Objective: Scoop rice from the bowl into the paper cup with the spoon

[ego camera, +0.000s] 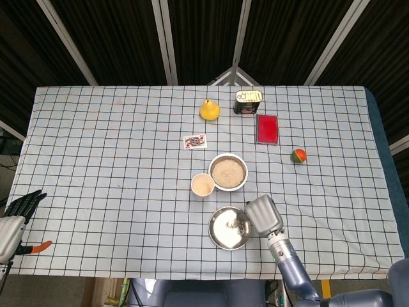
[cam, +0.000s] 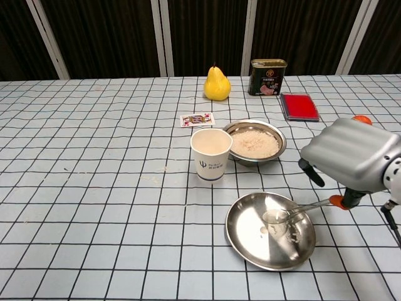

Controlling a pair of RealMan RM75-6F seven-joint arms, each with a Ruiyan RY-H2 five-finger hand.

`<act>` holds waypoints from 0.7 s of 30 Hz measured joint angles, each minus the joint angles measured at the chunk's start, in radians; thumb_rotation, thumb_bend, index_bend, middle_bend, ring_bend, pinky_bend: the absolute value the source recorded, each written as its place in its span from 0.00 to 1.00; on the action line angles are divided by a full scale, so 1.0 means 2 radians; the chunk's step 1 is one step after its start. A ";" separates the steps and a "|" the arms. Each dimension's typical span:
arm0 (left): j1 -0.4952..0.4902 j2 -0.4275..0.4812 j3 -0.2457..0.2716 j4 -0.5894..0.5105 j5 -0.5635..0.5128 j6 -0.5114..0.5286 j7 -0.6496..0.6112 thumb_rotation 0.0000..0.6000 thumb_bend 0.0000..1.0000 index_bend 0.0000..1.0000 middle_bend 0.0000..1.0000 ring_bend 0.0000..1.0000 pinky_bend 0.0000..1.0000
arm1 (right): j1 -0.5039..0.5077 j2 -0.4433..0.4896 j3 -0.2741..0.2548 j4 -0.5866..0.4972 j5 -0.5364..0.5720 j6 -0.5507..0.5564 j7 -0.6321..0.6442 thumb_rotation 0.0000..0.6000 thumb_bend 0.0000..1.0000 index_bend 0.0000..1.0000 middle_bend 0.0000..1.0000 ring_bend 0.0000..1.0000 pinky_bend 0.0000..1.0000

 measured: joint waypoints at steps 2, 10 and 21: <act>0.000 0.000 0.000 0.000 0.000 0.000 0.001 1.00 0.03 0.00 0.00 0.00 0.00 | -0.001 0.001 -0.002 -0.002 0.000 0.002 -0.002 1.00 0.31 0.53 0.96 0.97 0.98; 0.001 -0.001 -0.001 0.000 -0.002 0.002 0.002 1.00 0.03 0.00 0.00 0.00 0.00 | -0.001 0.008 -0.001 0.004 -0.023 0.015 -0.006 1.00 0.31 0.51 0.93 0.91 0.96; 0.003 -0.003 -0.004 0.003 -0.002 0.009 0.006 1.00 0.03 0.00 0.00 0.00 0.00 | -0.022 0.069 -0.008 0.024 -0.107 0.074 0.016 1.00 0.31 0.20 0.42 0.38 0.57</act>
